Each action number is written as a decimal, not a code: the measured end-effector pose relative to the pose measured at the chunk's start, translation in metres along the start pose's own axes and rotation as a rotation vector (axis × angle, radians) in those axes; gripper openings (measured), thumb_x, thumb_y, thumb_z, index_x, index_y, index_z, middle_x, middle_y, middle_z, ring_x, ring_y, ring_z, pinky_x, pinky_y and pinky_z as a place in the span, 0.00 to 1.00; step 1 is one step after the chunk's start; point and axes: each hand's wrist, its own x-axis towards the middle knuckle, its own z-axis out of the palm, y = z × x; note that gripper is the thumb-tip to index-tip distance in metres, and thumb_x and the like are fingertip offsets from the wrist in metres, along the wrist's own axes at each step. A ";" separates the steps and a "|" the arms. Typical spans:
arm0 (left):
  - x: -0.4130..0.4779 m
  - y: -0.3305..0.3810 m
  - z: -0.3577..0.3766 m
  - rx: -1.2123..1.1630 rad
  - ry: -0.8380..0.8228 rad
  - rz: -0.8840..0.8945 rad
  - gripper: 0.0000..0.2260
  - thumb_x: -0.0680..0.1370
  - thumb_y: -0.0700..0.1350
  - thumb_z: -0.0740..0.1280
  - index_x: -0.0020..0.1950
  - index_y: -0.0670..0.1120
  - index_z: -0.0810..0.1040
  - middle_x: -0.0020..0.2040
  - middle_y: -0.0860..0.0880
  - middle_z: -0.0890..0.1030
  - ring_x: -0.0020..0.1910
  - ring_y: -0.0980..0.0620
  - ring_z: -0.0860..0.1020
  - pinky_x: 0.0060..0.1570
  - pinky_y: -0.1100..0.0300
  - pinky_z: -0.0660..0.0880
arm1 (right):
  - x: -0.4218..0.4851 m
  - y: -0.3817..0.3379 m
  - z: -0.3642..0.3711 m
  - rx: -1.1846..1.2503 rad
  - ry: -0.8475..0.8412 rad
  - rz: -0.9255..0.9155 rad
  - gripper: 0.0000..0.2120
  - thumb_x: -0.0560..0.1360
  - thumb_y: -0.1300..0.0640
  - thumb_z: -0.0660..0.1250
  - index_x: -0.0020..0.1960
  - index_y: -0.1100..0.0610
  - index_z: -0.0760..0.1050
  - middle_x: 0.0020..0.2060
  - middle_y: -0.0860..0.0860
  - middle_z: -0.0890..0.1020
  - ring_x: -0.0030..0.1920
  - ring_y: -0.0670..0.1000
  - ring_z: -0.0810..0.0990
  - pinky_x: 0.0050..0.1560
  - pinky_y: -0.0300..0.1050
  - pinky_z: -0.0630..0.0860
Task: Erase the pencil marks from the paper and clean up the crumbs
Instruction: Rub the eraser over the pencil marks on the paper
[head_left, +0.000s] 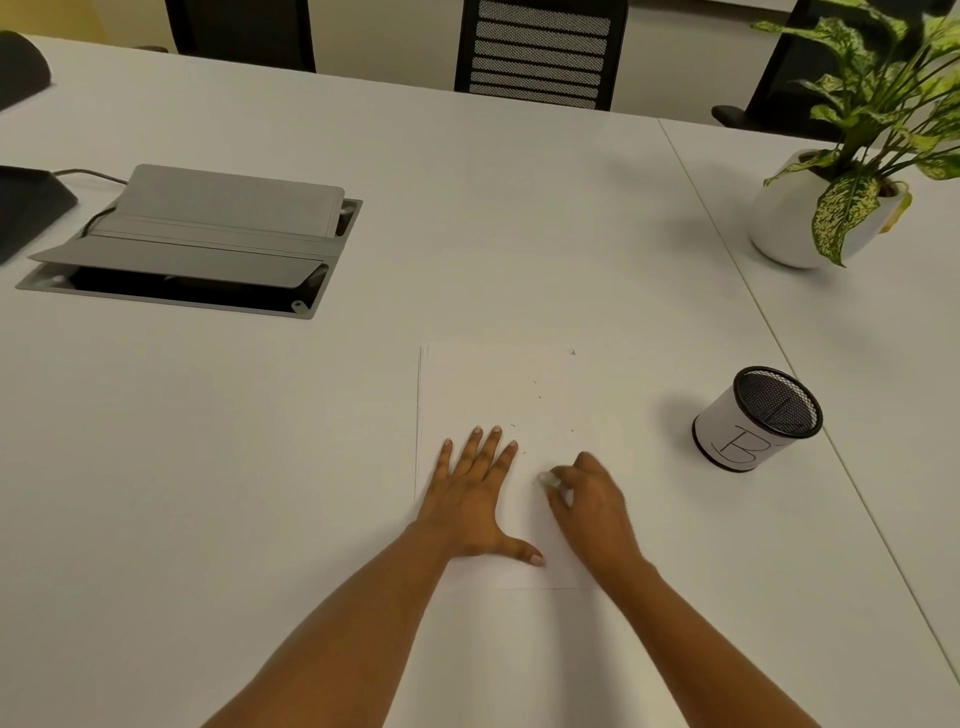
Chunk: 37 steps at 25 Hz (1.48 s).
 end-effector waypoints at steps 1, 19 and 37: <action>-0.001 0.001 -0.001 0.004 -0.003 0.000 0.56 0.60 0.76 0.61 0.74 0.51 0.35 0.74 0.50 0.31 0.71 0.51 0.29 0.69 0.46 0.29 | 0.006 0.003 -0.003 -0.021 0.028 0.036 0.09 0.75 0.61 0.62 0.46 0.66 0.77 0.37 0.52 0.70 0.38 0.53 0.73 0.39 0.39 0.67; 0.000 -0.001 0.002 0.033 0.021 0.001 0.57 0.59 0.78 0.58 0.74 0.50 0.34 0.74 0.50 0.32 0.71 0.51 0.28 0.68 0.46 0.29 | -0.025 -0.009 0.006 0.091 0.011 0.026 0.06 0.74 0.62 0.64 0.43 0.63 0.79 0.33 0.47 0.67 0.31 0.41 0.68 0.31 0.27 0.64; 0.000 -0.001 0.002 0.058 0.026 0.010 0.53 0.62 0.76 0.55 0.74 0.49 0.34 0.75 0.48 0.33 0.72 0.49 0.30 0.68 0.46 0.29 | -0.032 -0.023 0.015 0.136 -0.052 0.050 0.08 0.74 0.59 0.63 0.42 0.63 0.78 0.31 0.43 0.65 0.32 0.40 0.67 0.32 0.28 0.64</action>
